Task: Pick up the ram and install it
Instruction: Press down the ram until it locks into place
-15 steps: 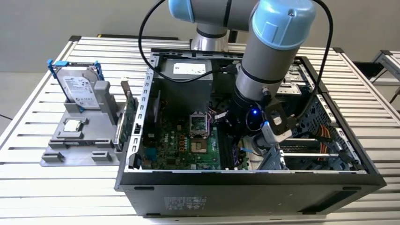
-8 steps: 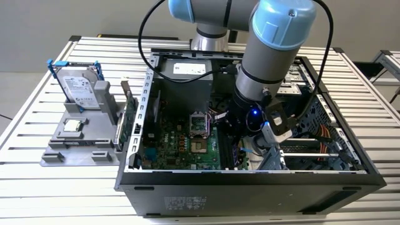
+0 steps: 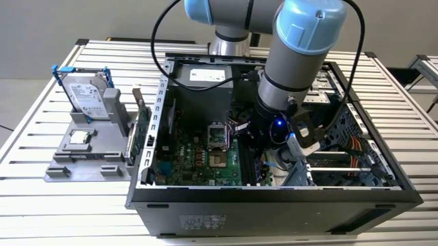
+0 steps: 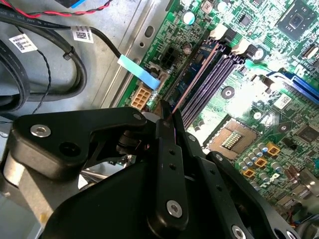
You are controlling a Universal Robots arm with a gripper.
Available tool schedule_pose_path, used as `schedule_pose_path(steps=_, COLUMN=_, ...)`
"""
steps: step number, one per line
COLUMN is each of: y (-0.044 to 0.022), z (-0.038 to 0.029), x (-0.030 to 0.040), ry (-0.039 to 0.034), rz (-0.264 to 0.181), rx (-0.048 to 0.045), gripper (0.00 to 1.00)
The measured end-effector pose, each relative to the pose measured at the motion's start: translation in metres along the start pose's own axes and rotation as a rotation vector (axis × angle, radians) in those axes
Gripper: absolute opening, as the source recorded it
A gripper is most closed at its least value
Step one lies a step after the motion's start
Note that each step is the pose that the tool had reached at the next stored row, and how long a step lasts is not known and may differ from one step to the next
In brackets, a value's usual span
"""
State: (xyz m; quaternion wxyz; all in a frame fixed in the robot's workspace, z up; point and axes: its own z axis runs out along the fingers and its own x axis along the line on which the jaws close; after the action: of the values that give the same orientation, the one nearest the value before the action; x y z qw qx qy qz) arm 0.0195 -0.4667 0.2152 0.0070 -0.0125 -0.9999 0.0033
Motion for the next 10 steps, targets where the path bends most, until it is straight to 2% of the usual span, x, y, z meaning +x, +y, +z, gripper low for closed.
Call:
schedule_pose_path(steps=4, y=0.0000, z=0.0001, x=0.0001, ry=0.0031, rz=-0.012, rx=0.0013, gripper=0.00)
schedule_pose_path(steps=8, y=0.0000, z=0.0007, x=0.0001, ry=0.0156, rz=-0.012, rx=0.0060, gripper=0.00)
schedule_pose_path(steps=10, y=0.0000, z=0.0010, x=0.0001, ry=0.0182, rz=-0.011, rx=0.0077, gripper=0.00)
